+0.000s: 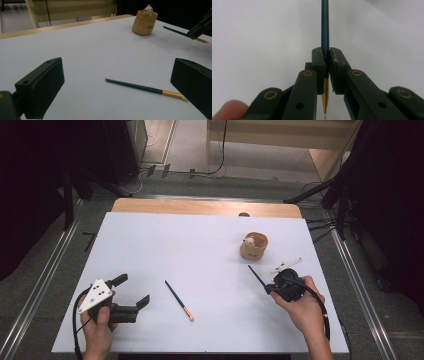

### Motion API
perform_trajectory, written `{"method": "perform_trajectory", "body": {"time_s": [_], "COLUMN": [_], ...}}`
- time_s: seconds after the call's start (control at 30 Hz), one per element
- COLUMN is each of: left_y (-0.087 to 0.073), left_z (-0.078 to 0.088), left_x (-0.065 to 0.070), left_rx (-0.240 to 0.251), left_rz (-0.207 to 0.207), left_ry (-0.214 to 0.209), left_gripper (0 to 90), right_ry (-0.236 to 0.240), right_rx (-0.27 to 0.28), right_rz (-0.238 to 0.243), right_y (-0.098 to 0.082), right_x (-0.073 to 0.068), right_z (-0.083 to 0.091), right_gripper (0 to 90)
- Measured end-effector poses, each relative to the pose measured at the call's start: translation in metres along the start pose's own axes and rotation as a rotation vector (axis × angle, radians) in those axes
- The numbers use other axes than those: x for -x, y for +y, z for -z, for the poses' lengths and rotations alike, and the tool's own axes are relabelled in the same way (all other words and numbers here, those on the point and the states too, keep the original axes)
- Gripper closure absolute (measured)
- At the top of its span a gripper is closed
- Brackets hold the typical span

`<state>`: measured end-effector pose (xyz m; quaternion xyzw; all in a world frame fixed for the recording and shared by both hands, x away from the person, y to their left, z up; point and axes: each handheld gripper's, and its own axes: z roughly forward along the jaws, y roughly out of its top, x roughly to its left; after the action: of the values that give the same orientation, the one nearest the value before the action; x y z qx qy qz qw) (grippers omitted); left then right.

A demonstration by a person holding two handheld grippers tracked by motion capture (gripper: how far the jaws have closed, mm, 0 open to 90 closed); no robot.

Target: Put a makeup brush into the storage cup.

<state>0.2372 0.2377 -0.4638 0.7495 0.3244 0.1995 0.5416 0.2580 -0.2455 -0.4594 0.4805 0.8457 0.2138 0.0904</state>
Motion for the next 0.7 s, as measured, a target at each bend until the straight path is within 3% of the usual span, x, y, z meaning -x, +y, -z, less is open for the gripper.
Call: {"method": "perform_trajectory", "body": {"time_s": [0.23, 0.43, 0.6, 0.7], "left_y": [0.017, 0.03, 0.029, 0.024], "left_z": [-0.032, -0.055, -0.068, -0.073], "left_x": [0.011, 0.021, 0.024, 0.027], "left_rx": [-0.007, -0.018, -0.02, -0.041], "left_rz": [-0.019, -0.052, -0.039, -0.053], "left_ry": [-0.059, -0.109, -0.166, -0.195], "left_gripper": [0.0, 0.0, 0.0, 0.0], "right_ry": [-0.008, -0.003, 0.016, 0.039], "right_rx": [0.028, 0.051, 0.067, 0.06], "right_rz": [0.014, 0.047, 0.109, 0.141], "right_y": [0.006, 0.022, 0.042, 0.046], "right_x": [-0.001, -0.005, -0.019, -0.029], "right_z": [0.009, 0.018, 0.016, 0.007], "right_gripper": [84.8, 84.8, 84.8, 84.8]}}
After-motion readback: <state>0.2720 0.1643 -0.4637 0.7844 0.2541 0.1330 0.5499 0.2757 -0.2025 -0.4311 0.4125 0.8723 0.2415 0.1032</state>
